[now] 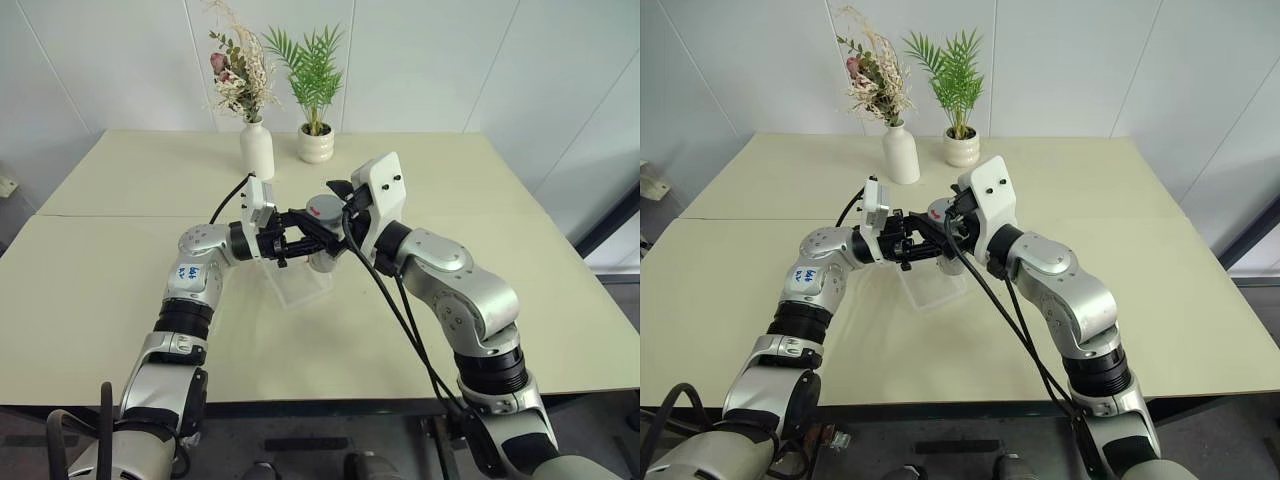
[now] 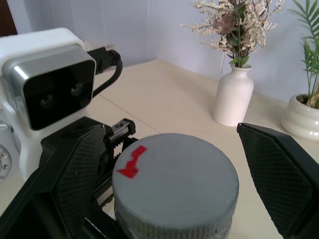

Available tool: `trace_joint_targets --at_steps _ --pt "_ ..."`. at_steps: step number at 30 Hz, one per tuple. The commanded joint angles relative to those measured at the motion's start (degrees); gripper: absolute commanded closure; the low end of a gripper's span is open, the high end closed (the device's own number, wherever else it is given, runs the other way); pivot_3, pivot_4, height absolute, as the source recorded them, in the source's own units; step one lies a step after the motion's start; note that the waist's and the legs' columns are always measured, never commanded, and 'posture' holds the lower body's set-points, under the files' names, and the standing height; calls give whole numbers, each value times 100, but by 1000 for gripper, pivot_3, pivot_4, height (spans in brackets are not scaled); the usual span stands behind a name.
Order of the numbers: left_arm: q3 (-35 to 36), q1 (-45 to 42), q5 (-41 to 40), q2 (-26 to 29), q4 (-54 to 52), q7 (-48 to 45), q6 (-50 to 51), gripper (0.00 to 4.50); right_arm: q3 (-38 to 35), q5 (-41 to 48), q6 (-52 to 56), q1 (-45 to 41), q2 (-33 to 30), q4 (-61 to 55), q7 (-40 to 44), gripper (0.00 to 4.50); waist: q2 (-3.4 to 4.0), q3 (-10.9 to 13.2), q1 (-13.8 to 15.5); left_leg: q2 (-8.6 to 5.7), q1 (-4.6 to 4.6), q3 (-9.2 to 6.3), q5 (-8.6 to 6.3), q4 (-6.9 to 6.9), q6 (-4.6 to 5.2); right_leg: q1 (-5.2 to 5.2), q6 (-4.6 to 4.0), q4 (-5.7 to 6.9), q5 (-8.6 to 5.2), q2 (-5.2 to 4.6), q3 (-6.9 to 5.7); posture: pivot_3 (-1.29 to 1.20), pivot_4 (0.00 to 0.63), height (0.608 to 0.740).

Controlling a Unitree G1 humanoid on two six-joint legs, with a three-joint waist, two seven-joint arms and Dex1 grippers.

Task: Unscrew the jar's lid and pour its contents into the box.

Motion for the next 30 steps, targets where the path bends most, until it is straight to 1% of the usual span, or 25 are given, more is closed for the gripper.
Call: trace_joint_targets --at_steps 1,9,12,15,16,23,25,30 --pt "-10 -38 -2 51 -143 -33 -155 2289 -6 -17 63 -170 -75 -118 110 0 0 0 0 0 0 0 0 0 0 0 0 0 0 0 0 0 150 740" --pt "-24 -26 -1 52 -156 -39 -181 2289 -38 -71 129 -260 -88 -47 173 0 0 0 -1 1 -1 0 0 -1 0 -3 -1 1 -1 1 0 0 150 740" --pt "-20 -22 -6 54 -151 -32 -186 2289 -56 -64 74 -271 -87 -69 219 655 0 0 -1 1 -2 0 0 -1 0 -3 -1 0 -1 0 0 0 150 740" --pt "-17 12 -15 62 -172 -34 -187 2289 -81 -24 63 -253 -94 -140 279 1622 0 0 -1 1 -3 0 0 -1 0 -3 -1 0 -1 0 0 0 150 740" --pt "-18 27 -18 66 -184 -35 -181 2289 -88 -16 59 -245 -99 -157 298 1859 0 0 -1 1 -3 0 0 -1 0 -4 -1 0 -1 0 0 0 150 740" --pt "1 142 -63 114 -285 -81 -156 2289 -166 255 148 -110 -174 -446 548 1851 1 1 0 1 -5 -1 0 -2 0 -5 -1 0 -1 0 -1 0 150 740" --pt "13 182 -104 138 -332 -121 -92 2289 -183 350 103 -101 -243 -482 730 1851 1 1 0 0 -10 -1 0 -1 0 -9 -1 0 -1 0 0 0 150 740" --pt "41 306 -316 222 -523 -402 105 2289 -161 729 -37 -24 -679 -625 1643 1851 1 1 0 0 -15 -2 0 -2 1 -10 -1 -4 -1 0 -2 0 150 740"
